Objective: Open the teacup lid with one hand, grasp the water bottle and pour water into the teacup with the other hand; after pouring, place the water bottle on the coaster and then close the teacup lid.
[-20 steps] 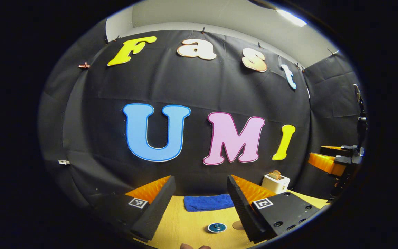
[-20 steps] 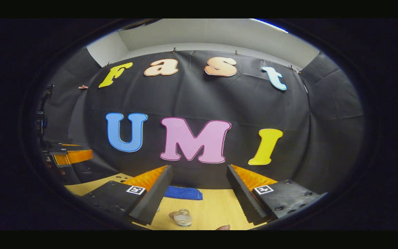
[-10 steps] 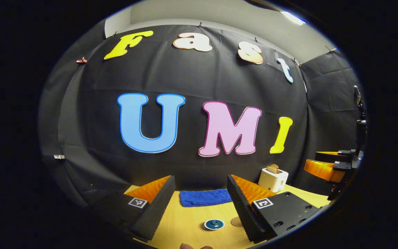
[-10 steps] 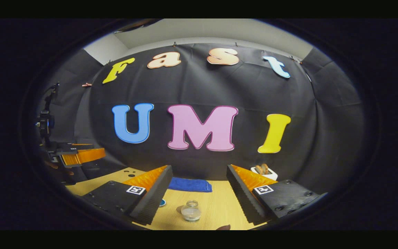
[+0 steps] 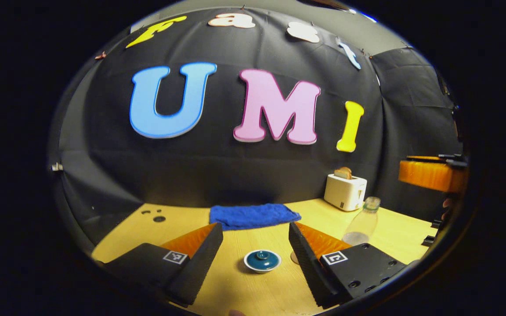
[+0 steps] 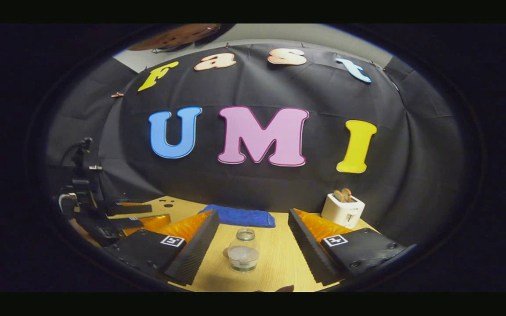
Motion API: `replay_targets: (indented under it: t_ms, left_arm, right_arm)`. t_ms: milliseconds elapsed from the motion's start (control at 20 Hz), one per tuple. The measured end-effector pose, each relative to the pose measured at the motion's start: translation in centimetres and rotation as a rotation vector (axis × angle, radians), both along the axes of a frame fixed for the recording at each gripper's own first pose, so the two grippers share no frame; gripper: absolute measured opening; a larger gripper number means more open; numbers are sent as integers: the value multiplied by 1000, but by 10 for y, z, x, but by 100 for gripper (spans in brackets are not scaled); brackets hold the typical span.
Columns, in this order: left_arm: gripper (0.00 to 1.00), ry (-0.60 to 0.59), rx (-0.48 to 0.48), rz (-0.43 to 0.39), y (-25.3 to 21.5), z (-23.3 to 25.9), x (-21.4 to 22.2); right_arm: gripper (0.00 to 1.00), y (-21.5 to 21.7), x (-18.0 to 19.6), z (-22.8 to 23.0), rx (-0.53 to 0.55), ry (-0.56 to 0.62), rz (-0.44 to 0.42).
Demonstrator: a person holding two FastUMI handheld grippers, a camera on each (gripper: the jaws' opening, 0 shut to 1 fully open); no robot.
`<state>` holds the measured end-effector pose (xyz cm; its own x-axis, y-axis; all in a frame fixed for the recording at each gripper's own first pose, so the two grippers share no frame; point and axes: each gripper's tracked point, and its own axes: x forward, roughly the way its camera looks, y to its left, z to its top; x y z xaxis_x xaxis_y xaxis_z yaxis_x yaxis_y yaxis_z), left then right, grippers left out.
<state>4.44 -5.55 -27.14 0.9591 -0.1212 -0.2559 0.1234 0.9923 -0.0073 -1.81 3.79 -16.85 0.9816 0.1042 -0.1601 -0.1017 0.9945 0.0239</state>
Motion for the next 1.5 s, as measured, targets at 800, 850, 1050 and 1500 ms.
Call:
replay_targets:
  t_ms: [800, 850, 1050, 1500]
  left_arm:
    - [54, 40, 93, -86, -17, -113, 57]
    - [55, 41, 92, -90, -18, -114, 59]
    - [45, 60, 118, -116, -24, -118, 59]
    - [31, 53, 127, -84, -16, -108, 60]
  right_arm:
    - [98, 13, 3, -86, -20, 110, 27]
    - [98, 15, 3, -88, -13, 115, 30]
    - [98, 16, 2, -97, 14, 130, 23]
    - [96, 23, 4, -126, 38, 140, 23]
